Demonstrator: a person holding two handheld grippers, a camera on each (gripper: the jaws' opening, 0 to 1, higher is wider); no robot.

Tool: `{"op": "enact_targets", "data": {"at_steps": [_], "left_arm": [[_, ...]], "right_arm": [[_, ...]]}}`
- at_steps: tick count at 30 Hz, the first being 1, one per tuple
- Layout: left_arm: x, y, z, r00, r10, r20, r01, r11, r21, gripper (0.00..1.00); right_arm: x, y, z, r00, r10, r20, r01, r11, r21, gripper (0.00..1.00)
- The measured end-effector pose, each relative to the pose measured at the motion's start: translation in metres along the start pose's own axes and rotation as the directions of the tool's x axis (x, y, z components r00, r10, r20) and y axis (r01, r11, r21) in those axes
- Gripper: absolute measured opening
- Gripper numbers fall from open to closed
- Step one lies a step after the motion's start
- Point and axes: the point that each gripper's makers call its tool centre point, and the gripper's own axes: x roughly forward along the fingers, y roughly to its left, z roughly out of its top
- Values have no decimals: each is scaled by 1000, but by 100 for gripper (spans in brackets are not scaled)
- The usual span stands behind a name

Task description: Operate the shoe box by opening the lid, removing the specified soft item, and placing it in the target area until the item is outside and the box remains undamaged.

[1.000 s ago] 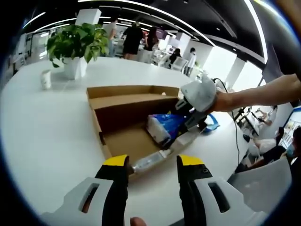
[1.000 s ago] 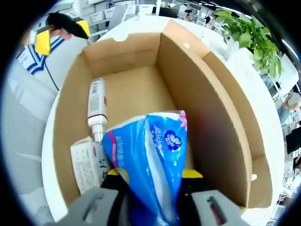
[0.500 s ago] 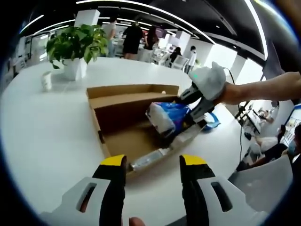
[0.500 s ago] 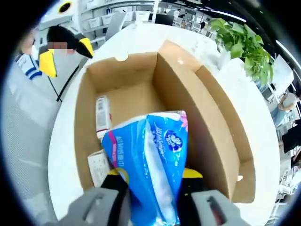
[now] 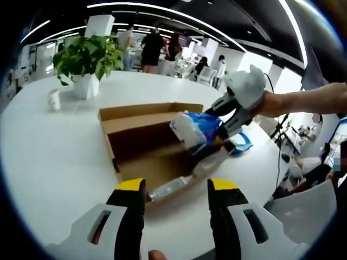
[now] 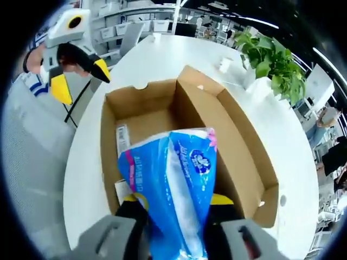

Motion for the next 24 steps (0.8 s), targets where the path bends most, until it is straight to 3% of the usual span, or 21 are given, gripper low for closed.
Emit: {"op": "enact_targets", "data": {"at_steps": [14, 24], "left_arm": [[-9, -1, 3, 1000, 17, 10, -17, 1000, 7, 47], [-10, -9, 4, 1000, 13, 6, -13, 1000, 24, 47]], "right_arm": [[-19, -2, 5, 1000, -15, 16, 15, 1000, -13, 33], [-37, -5, -6, 999, -44, 5, 44, 999, -23, 33]]}}
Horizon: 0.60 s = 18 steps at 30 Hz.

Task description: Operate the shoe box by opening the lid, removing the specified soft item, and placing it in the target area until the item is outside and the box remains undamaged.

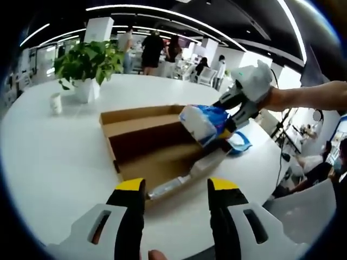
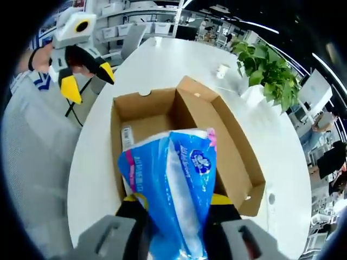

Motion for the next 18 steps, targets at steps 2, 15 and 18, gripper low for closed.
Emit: {"op": "enact_targets", "data": {"at_steps": [2, 15, 18], "left_arm": [[1, 0, 1, 1000, -1, 1, 1, 1000, 2, 47], [5, -19, -1, 1000, -16, -13, 16, 1000, 25, 47], [8, -20, 0, 1000, -19, -15, 19, 999, 26, 47]], "right_arm": [[-5, -1, -3, 1000, -4, 1, 4, 1000, 6, 33], [-23, -1, -35, 1000, -17, -17, 18, 999, 28, 33], [-27, -2, -44, 1000, -23, -20, 24, 999, 36, 33]]}}
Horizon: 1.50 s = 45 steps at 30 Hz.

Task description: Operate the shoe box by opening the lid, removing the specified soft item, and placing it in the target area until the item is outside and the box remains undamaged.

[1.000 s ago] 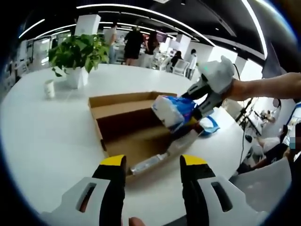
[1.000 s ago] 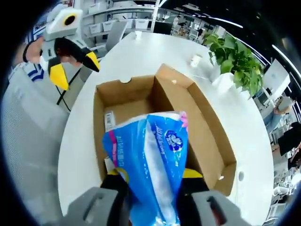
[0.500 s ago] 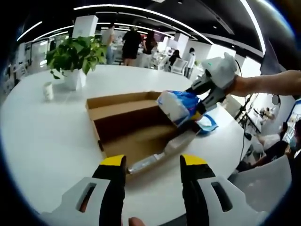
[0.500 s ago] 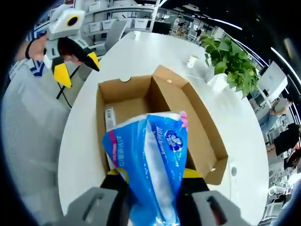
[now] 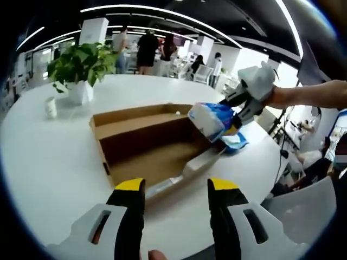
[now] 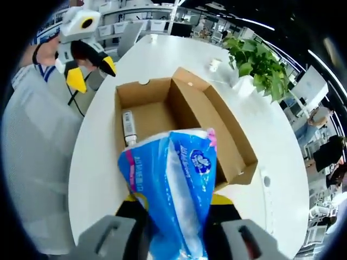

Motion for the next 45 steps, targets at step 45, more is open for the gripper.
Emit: {"op": "enact_targets", "data": {"at_steps": [45], "left_arm": [[30, -64, 7, 995, -77, -64, 84, 991, 108, 47]], "right_arm": [[-72, 13, -169, 991, -69, -116, 85, 987, 138, 33]]}}
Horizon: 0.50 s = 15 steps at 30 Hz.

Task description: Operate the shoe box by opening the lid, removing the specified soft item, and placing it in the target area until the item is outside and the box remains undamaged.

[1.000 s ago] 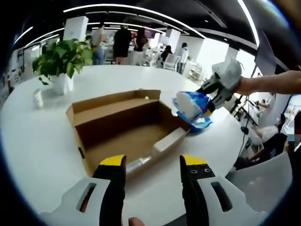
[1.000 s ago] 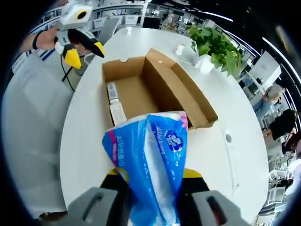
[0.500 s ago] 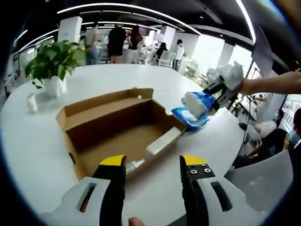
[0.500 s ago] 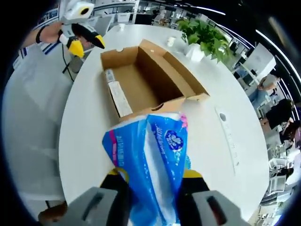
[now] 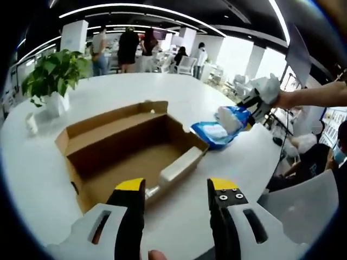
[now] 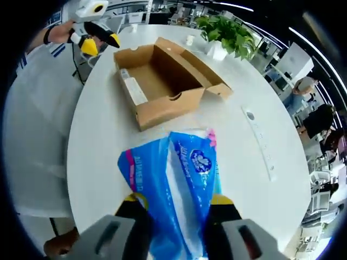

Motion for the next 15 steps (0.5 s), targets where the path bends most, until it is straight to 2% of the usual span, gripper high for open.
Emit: {"op": "enact_targets", "data": {"at_steps": [5, 15], "left_arm": [[-2, 2, 5, 1000, 5, 16, -5, 1000, 9, 47], [4, 4, 2, 1000, 4, 0, -4, 1000, 24, 47]], "right_arm": [[-4, 1, -12, 1000, -4, -14, 4, 1000, 5, 33], [-12, -1, -35, 999, -17, -33, 18, 1000, 24, 34]]}}
